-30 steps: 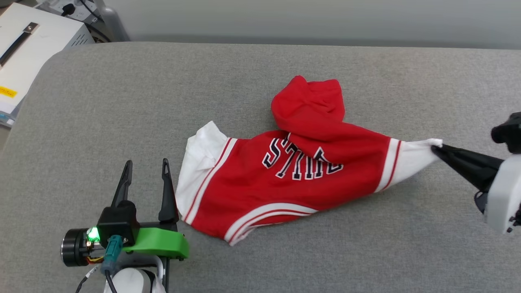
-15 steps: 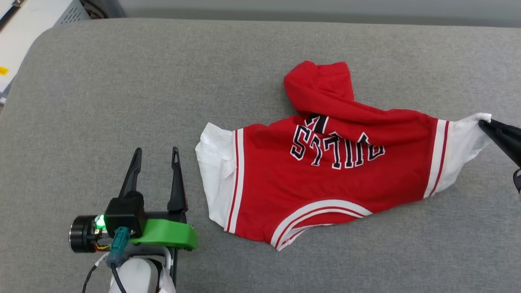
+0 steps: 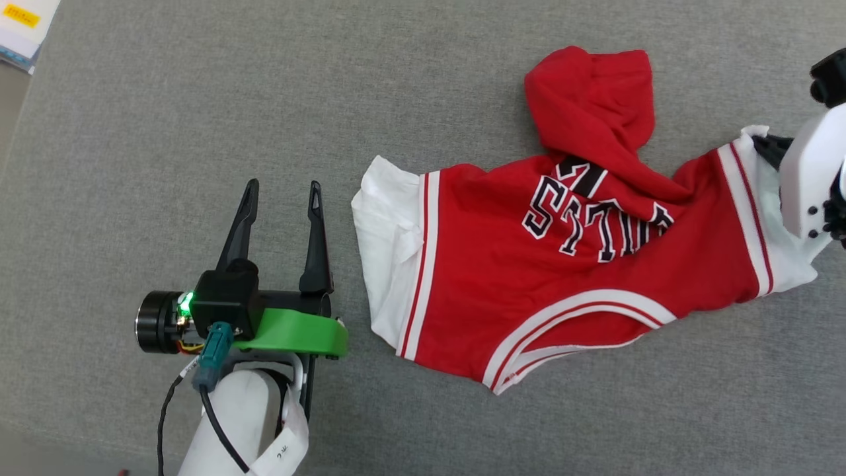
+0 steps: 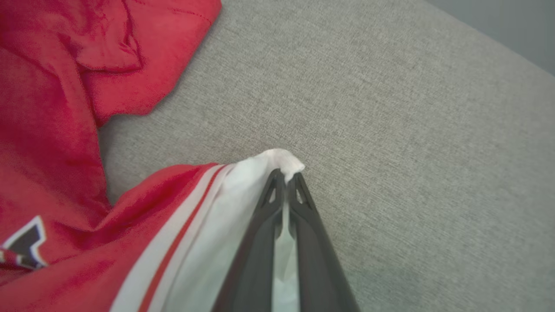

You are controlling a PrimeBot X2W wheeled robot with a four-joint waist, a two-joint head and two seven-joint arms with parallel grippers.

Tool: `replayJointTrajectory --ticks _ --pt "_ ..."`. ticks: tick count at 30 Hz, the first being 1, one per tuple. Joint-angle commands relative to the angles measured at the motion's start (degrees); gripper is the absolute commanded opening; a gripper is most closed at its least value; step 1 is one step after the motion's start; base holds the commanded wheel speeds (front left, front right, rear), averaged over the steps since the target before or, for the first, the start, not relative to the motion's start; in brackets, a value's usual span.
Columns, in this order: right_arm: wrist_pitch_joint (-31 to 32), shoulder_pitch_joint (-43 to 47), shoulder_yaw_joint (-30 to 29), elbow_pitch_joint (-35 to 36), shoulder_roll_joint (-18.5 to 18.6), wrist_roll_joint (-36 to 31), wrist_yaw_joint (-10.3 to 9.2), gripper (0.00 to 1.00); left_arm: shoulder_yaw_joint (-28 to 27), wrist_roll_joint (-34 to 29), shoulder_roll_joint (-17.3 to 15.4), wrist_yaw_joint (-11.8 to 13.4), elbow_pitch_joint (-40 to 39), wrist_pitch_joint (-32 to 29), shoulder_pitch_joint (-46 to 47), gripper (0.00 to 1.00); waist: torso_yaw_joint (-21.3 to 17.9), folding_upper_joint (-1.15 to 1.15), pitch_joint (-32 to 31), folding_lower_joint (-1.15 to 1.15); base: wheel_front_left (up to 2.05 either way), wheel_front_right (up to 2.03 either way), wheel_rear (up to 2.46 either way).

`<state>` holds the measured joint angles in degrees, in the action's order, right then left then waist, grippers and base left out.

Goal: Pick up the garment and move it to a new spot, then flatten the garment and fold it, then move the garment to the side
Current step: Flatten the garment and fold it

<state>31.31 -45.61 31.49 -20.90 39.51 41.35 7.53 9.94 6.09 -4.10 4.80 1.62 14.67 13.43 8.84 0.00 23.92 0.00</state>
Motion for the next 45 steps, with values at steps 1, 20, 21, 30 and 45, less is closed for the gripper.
replayJointTrajectory --ticks 1,20,21,30,45 --pt "-0.56 -1.3 2.0 -3.2 -0.95 -1.03 -0.04 0.0 -0.09 -0.29 0.33 -0.33 0.34 0.33 1.11 1.0 1.8 0.0 1.7 0.0 0.0 0.0 0.0" --pt "-31.47 1.79 9.34 -9.2 -0.29 2.6 -0.04 1.0 -2.6 1.0 -6.63 -9.36 7.19 -2.31 5.85 1.0 -1.97 0.0 -7.68 0.0 0.0 0.0 0.0" --pt "-32.6 2.56 8.82 -8.6 -0.24 2.39 -0.04 1.0 -2.37 1.65 -7.52 -10.09 7.32 -3.65 6.75 1.0 -2.33 0.0 -8.09 0.0 0.0 0.0 0.0" --pt "-36.4 10.67 2.43 -2.16 -1.94 -1.69 -0.04 1.0 8.73 16.71 -18.25 -12.25 5.23 -29.43 15.78 1.0 -5.87 0.0 -10.06 0.0 0.0 0.0 0.0" --pt "-30.93 19.72 -6.67 5.01 -6.71 -6.86 -0.04 1.0 33.86 36.58 -29.28 -12.28 3.02 -61.06 26.72 1.0 -9.59 0.0 -8.15 0.0 0.0 0.0 0.0"
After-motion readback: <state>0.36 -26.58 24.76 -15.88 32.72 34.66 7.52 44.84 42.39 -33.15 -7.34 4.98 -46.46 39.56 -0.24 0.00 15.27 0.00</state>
